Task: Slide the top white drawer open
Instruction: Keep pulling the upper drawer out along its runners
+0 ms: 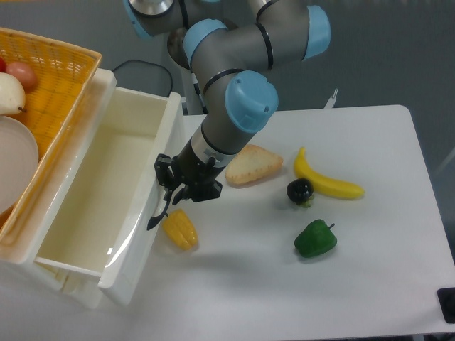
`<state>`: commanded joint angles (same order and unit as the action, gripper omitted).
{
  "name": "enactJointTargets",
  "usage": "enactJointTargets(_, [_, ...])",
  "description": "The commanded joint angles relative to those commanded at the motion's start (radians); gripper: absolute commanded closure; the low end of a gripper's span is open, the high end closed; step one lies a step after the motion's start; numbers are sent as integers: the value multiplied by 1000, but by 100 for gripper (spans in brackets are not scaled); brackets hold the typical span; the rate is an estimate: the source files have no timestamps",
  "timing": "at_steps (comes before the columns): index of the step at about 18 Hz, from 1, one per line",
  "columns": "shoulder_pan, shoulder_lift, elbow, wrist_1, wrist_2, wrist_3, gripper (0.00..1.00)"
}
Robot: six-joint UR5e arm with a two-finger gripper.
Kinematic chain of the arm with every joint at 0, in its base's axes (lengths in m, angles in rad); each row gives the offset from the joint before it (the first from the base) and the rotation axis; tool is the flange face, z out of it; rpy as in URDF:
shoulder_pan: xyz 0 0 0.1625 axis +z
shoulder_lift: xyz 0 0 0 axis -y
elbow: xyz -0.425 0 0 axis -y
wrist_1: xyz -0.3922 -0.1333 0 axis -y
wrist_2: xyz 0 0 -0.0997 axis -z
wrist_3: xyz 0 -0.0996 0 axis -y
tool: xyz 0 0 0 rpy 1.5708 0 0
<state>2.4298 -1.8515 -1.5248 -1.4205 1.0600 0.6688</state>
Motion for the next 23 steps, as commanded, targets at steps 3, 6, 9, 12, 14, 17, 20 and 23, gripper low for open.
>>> enactJointTargets(3, [5,-5,5,0,0,8,75])
enactJointTargets(6, [11,-6,6,0,0,11,76])
enactJointTargets(9, [12,-12,8,0,0,12,76])
enactJointTargets(12, [20,-14,8,-5,0,15,77])
enactJointTargets(14, [20,-18,8,-9,-2,22,78])
enactJointTargets(17, [26,-20,8,-12,-6,23,79])
enactJointTargets(20, [31,-20,8,-12,-6,23,79])
enactJointTargets(23, [31,-18,11,-12,-6,23,79])
